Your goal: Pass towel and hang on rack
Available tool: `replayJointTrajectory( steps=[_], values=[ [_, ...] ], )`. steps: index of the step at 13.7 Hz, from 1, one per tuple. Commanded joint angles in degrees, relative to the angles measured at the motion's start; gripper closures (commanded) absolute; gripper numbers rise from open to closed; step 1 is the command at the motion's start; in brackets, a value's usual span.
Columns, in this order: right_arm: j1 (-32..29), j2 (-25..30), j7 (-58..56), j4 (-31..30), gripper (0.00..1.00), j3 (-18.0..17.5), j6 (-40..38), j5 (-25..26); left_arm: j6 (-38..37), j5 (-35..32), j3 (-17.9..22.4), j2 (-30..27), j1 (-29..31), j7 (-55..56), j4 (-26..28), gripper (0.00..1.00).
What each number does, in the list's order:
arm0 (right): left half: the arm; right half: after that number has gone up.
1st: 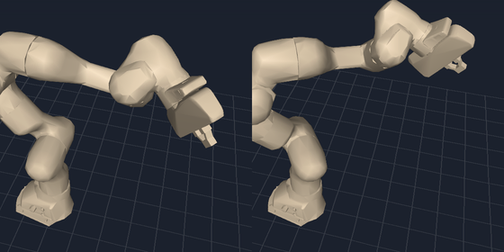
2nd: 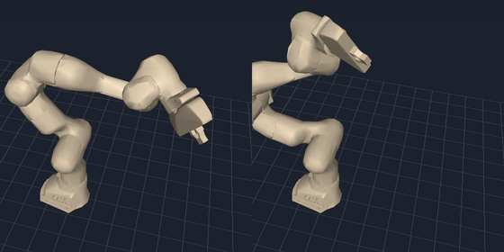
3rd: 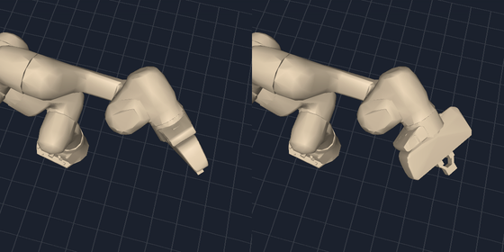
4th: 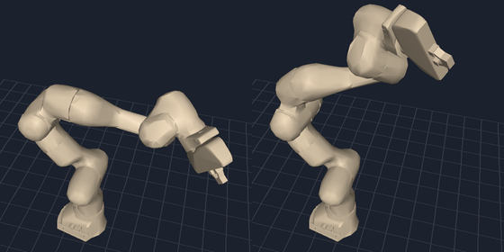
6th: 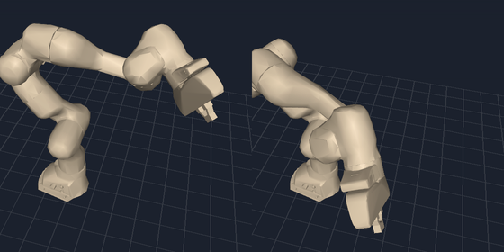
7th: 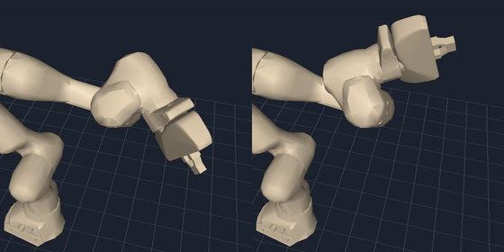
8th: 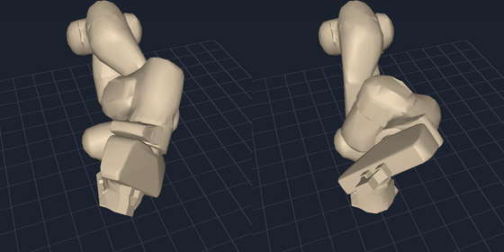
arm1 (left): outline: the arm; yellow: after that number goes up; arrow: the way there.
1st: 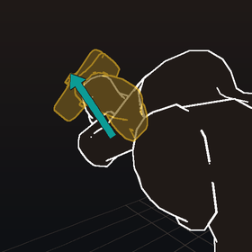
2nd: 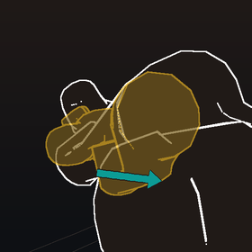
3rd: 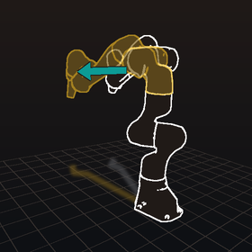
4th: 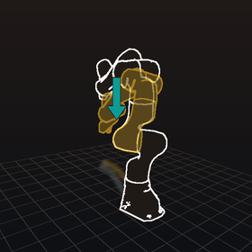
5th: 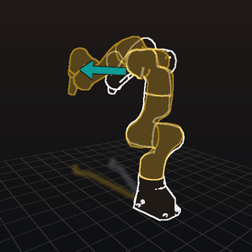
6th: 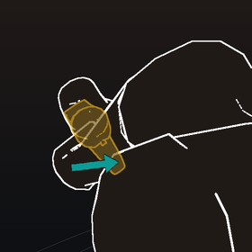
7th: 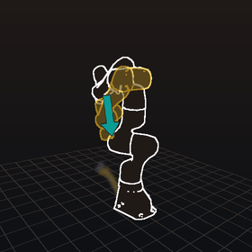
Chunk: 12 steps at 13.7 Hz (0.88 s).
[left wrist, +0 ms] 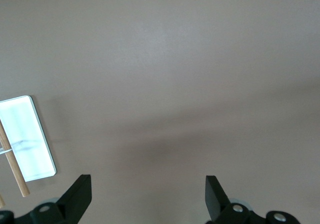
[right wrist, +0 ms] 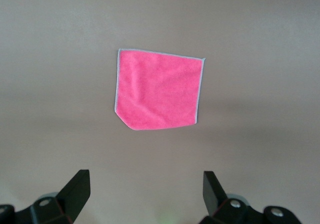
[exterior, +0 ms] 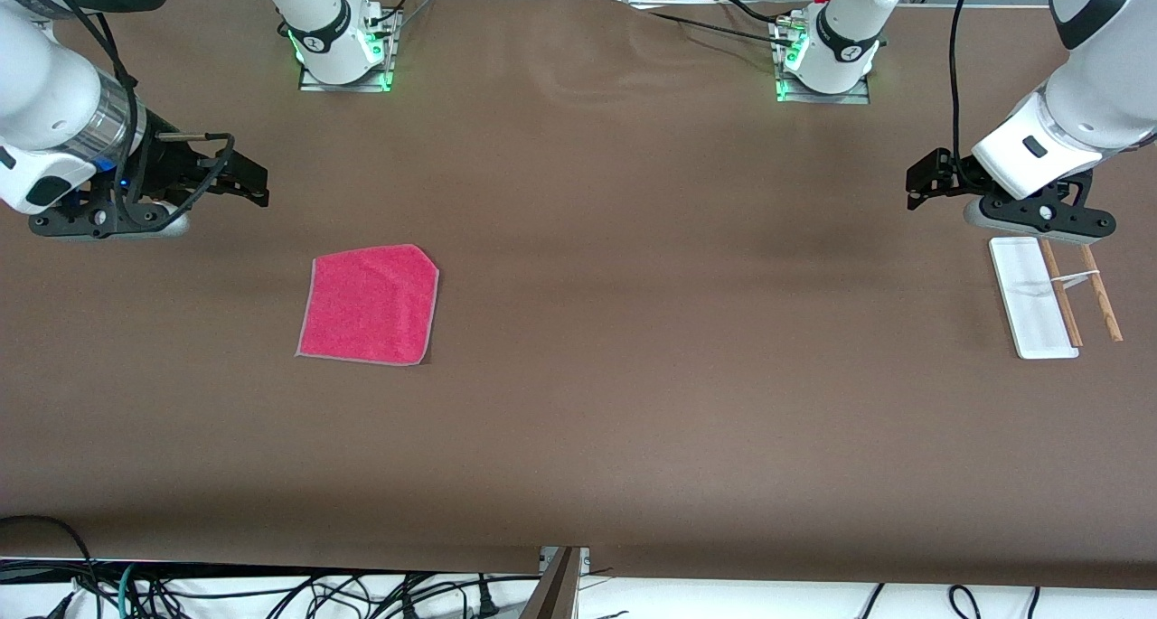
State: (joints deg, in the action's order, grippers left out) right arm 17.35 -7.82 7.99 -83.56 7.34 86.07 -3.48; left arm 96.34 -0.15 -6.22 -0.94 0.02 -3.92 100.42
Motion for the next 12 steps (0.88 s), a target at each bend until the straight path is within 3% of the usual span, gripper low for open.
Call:
replayJointTrajectory(
  steps=[1, 9, 12],
  values=[
    [0.0, 0.9, -0.3, -0.6, 0.0, -0.2, -0.6, 0.4, -0.8, -0.8, -0.5, -0.3, 0.4, 0.2, -0.1, 0.0],
    [0.1, 0.6, 0.2, -0.6, 0.0, -0.3, 0.4, 0.5, -0.8, -0.8, -0.5, -0.3, 0.4, 0.2, -0.1, 0.0],
    [0.7, -6.1, 6.6, -0.6, 0.0, -0.8, 5.2, -0.1, -0.8, -0.8, -0.5, -0.3, 0.4, 0.2, -0.1, 0.0]
  ],
)
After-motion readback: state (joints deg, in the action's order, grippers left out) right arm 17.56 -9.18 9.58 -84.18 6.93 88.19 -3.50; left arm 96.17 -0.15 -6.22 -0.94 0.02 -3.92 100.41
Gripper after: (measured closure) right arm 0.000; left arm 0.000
